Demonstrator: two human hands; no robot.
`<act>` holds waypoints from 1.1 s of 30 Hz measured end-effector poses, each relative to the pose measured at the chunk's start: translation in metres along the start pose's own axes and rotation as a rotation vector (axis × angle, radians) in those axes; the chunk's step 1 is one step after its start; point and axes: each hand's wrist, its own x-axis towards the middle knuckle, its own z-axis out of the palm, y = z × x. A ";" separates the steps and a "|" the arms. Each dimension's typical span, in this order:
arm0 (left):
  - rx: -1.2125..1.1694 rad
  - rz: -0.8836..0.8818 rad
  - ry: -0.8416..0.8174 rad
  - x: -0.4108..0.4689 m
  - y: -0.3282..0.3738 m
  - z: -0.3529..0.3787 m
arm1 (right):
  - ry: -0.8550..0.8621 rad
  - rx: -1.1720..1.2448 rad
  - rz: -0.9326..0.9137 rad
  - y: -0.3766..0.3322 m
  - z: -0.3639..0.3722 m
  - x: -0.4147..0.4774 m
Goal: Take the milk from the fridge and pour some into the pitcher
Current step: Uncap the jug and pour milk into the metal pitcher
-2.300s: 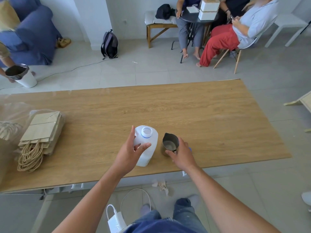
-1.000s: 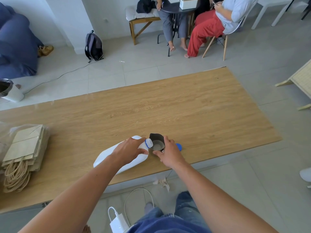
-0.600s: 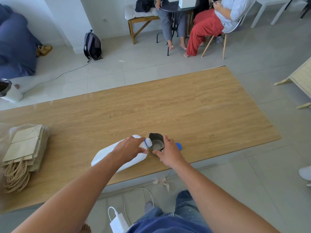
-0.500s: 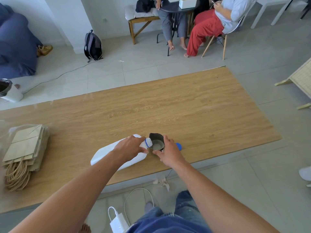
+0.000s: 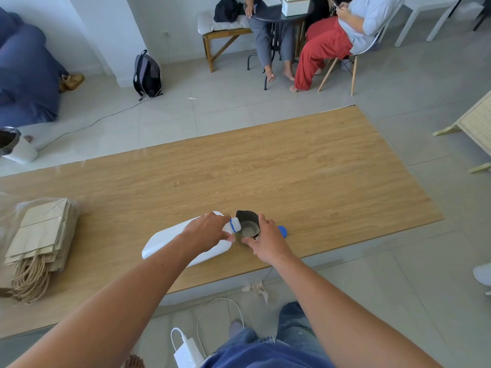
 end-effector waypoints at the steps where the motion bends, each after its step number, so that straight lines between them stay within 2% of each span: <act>1: 0.001 0.001 -0.002 0.000 0.000 0.000 | 0.000 0.000 0.000 0.000 0.000 0.000; 33: 0.123 0.035 -0.007 0.015 -0.003 0.003 | -0.010 0.035 -0.001 0.004 0.002 0.002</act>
